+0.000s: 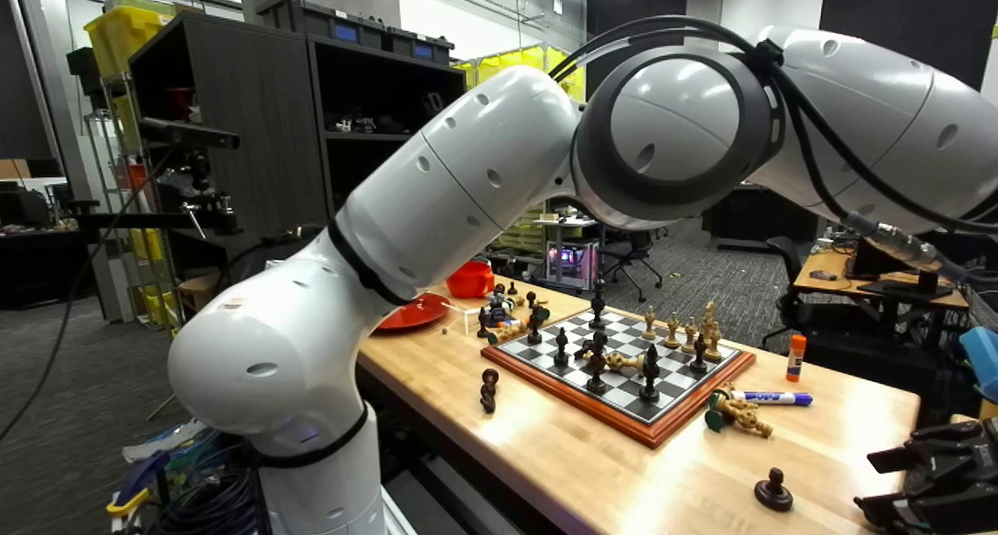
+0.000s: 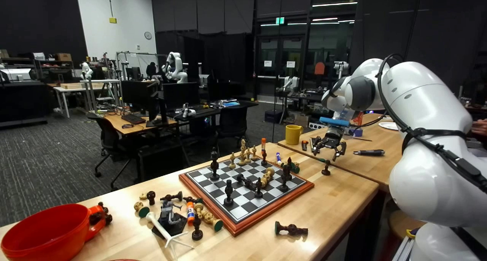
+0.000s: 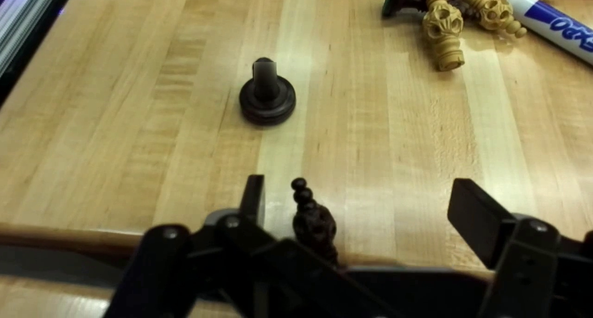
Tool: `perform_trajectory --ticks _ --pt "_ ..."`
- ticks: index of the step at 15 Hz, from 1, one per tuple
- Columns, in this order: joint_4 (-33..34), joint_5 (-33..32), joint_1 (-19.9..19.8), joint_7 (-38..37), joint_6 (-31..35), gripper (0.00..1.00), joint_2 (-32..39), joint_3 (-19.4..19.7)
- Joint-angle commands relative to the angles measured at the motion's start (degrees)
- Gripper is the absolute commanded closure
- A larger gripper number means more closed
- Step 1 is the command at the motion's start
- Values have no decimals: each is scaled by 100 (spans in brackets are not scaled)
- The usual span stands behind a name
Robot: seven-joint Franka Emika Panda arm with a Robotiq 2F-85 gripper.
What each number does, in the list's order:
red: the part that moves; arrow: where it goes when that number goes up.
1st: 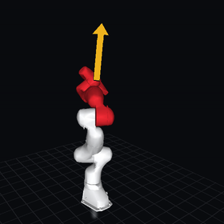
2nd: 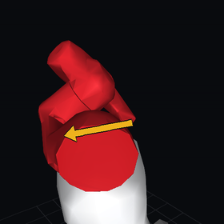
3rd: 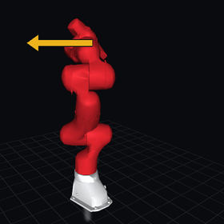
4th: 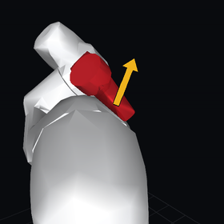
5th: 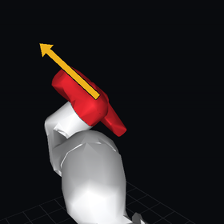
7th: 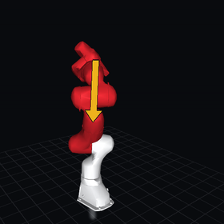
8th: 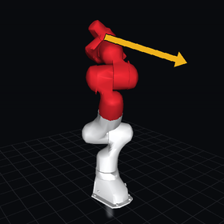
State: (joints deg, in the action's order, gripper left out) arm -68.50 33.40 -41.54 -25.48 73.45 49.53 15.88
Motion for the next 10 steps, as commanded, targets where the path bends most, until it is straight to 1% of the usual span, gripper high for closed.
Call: perform_trajectory --ticks 1,6,7,8,10 --pt "286 -79 -91 -107 -57 0 182 -38" --pt "406 -68 -148 -121 -43 0 317 -69" --pt "426 -68 -154 -120 -48 25 338 -74" --pt "435 -69 -159 -120 -46 26 353 -77" --pt "385 -65 -159 -111 -36 39 348 -76"
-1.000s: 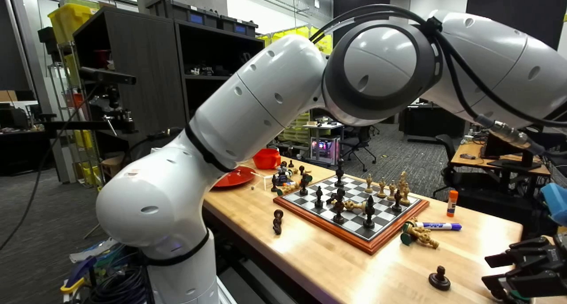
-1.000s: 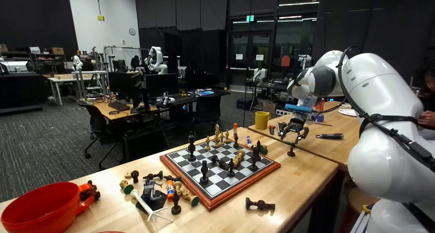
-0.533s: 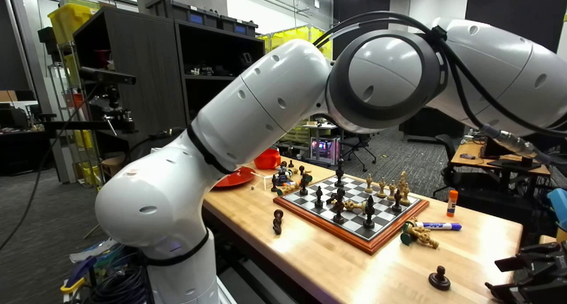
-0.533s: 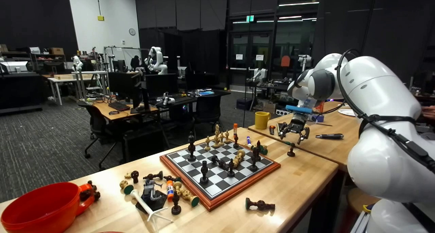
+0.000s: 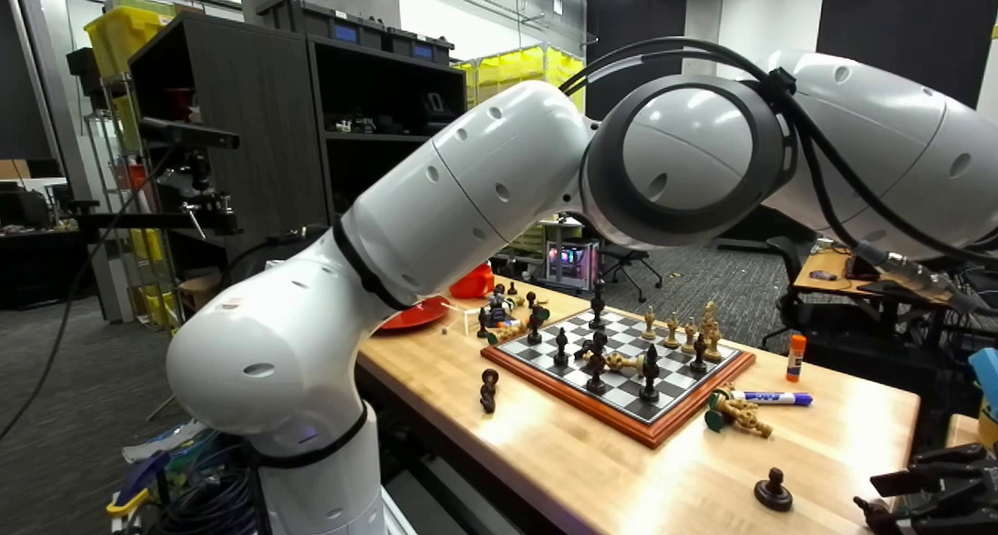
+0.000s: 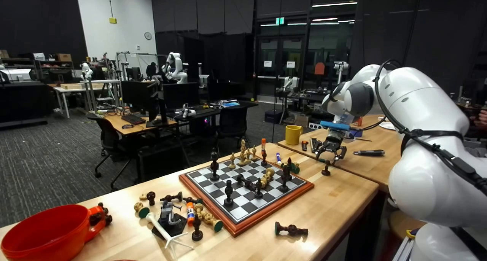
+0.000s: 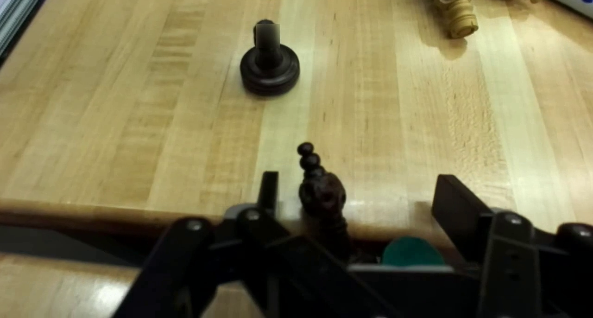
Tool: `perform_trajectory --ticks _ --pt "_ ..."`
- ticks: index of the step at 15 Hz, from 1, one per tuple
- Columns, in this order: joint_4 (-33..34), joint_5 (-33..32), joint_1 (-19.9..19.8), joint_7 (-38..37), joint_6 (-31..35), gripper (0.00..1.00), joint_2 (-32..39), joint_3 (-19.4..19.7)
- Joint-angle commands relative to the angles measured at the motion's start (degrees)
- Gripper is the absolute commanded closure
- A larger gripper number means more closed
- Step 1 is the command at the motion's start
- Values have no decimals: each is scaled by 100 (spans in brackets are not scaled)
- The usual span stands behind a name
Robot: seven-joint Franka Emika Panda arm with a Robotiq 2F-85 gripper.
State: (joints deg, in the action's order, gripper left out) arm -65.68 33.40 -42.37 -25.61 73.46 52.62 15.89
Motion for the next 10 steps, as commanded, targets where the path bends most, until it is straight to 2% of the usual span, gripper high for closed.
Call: perform_trajectory --ticks 1,7,8,10 --pt "101 -63 -78 -96 -46 47 41 -79" --pt "146 -50 -84 -99 -83 95 10 -93" --pt "147 -52 -83 -94 -104 98 -4 -94" --pt "78 -79 -69 -76 -119 94 -70 -82"
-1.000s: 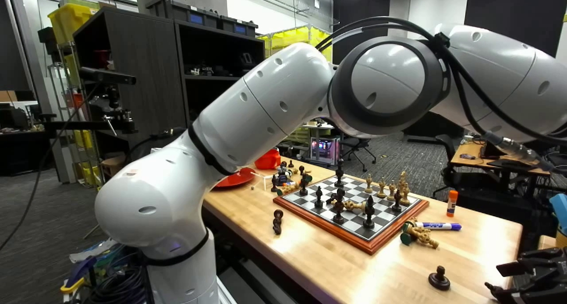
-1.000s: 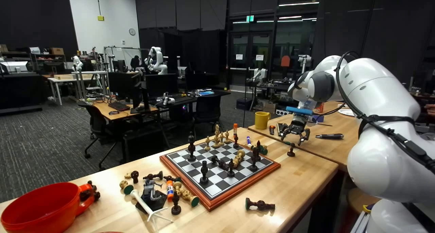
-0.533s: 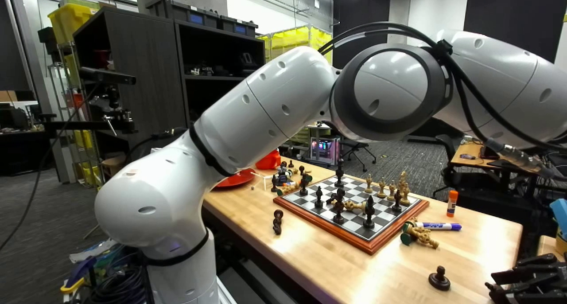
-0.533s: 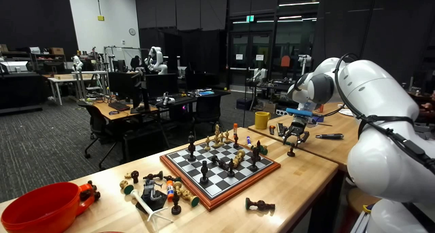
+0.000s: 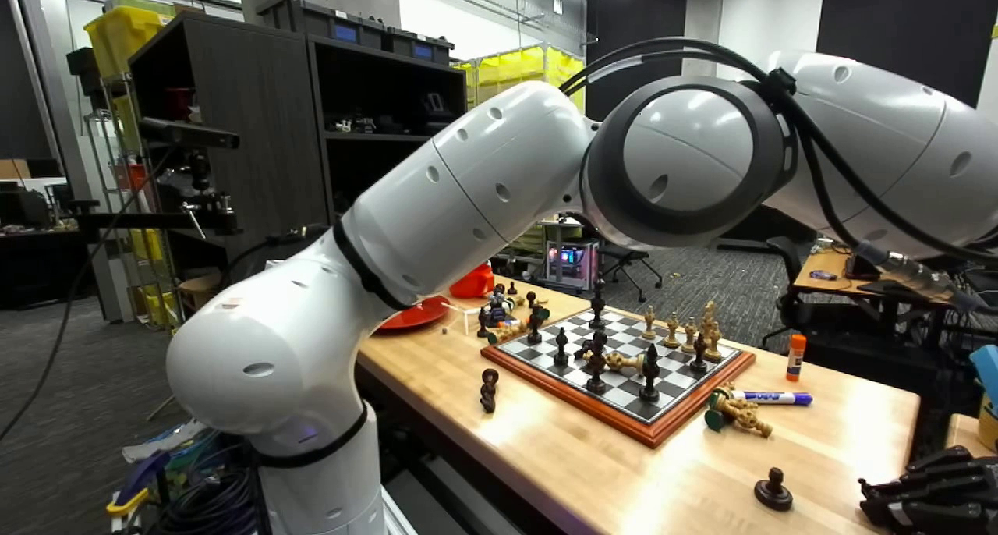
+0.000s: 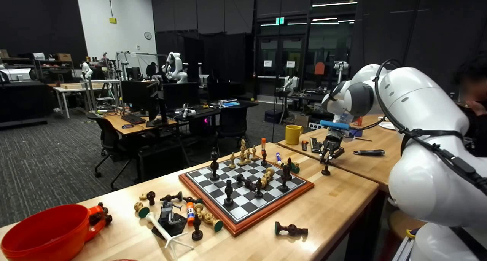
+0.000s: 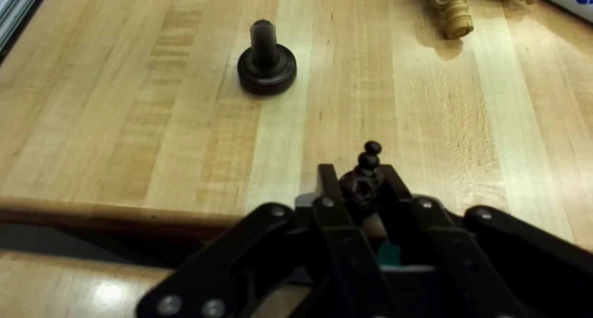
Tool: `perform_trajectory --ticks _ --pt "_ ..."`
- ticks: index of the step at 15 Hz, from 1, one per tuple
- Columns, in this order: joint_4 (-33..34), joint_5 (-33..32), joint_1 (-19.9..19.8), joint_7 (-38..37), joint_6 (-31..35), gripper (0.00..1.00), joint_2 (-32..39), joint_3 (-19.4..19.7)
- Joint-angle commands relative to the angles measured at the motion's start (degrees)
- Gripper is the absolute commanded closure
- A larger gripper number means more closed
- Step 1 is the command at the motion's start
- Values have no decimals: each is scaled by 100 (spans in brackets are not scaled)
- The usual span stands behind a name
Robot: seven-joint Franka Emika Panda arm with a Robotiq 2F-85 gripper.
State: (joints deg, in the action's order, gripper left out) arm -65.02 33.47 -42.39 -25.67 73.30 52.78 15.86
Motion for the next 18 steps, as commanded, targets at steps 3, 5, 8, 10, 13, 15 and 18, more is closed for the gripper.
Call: perform_trajectory --ticks 3,5,8,10,13,15,18 --pt "-271 -112 41 114 -140 94 -333 70" --pt "-471 -192 88 231 -108 94 -546 126" --pt "-836 -470 161 548 -161 94 -968 204" --pt "-1210 -740 243 841 -135 94 -1339 236" --pt "-1955 -1220 464 1333 10 94 -2021 208" --pt "-2342 -1510 615 1588 -178 94 -2459 168" --pt "-3087 -1993 994 1858 -348 94 -3204 216"
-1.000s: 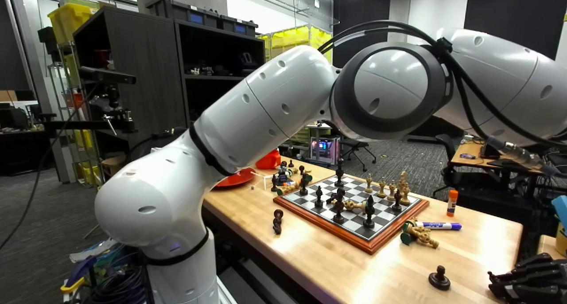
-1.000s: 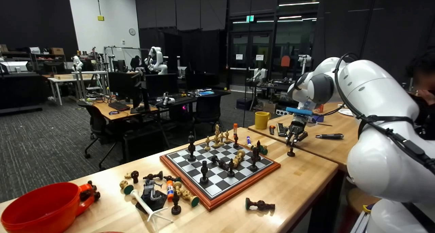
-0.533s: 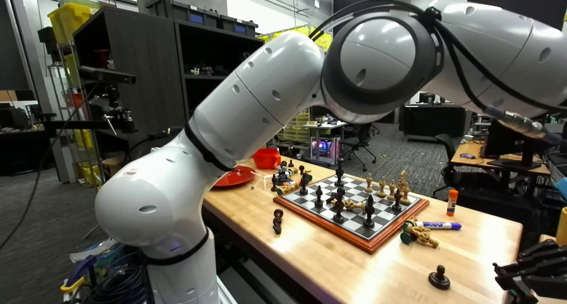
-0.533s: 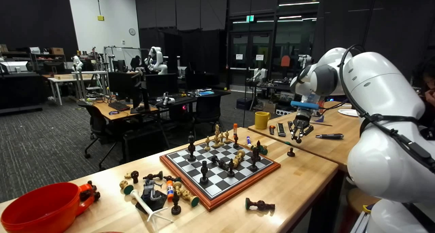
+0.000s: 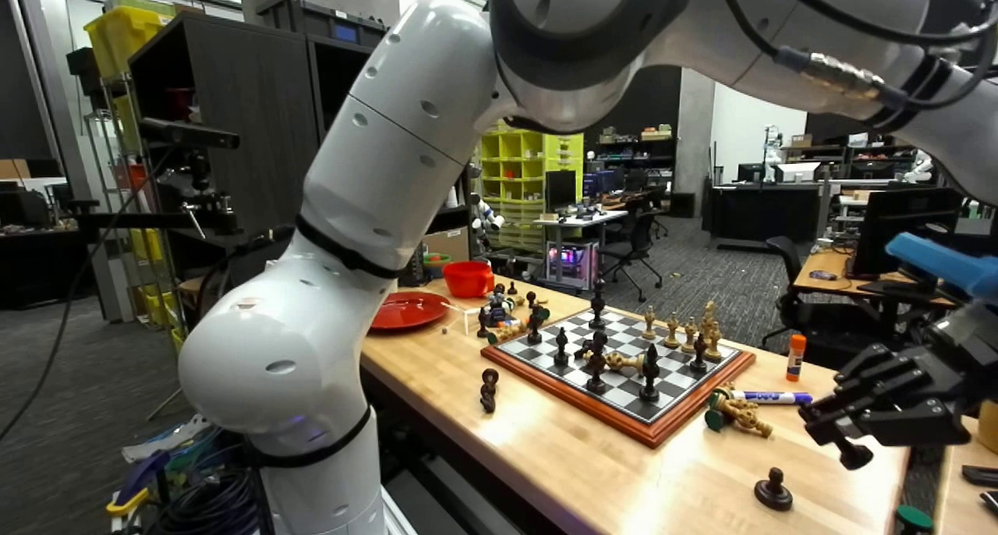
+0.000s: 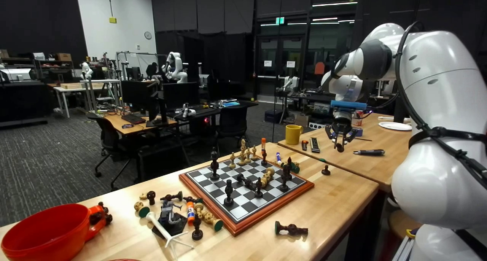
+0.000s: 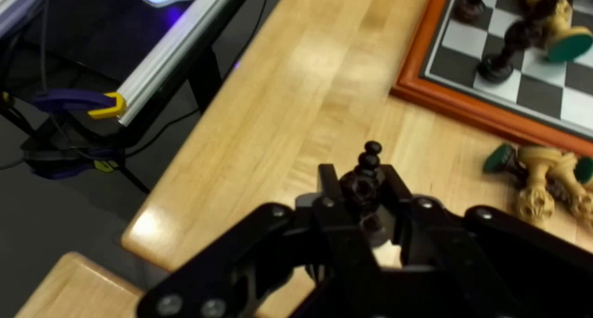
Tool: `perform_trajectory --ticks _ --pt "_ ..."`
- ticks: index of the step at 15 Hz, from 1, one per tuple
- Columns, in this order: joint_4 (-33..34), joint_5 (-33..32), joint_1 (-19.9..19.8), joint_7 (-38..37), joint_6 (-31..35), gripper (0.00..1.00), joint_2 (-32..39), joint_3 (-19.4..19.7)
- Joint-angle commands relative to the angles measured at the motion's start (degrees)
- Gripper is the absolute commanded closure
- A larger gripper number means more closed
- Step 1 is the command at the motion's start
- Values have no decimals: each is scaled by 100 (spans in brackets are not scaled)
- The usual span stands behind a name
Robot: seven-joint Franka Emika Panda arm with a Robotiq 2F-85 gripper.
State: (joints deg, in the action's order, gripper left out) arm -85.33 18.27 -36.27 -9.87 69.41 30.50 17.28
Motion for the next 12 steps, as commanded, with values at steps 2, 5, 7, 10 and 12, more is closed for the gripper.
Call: perform_trajectory --ticks 2,5,7,10,12 --pt "-1579 -949 708 408 300 94 -1462 110" --pt "-2385 -1633 1182 517 956 94 -2159 77" --pt "-2959 -2026 1445 491 1460 94 -2589 13" --pt "-2736 -2026 1550 449 1438 75 -2301 51" --pt "-3181 -2179 1697 420 1697 75 -2609 1"
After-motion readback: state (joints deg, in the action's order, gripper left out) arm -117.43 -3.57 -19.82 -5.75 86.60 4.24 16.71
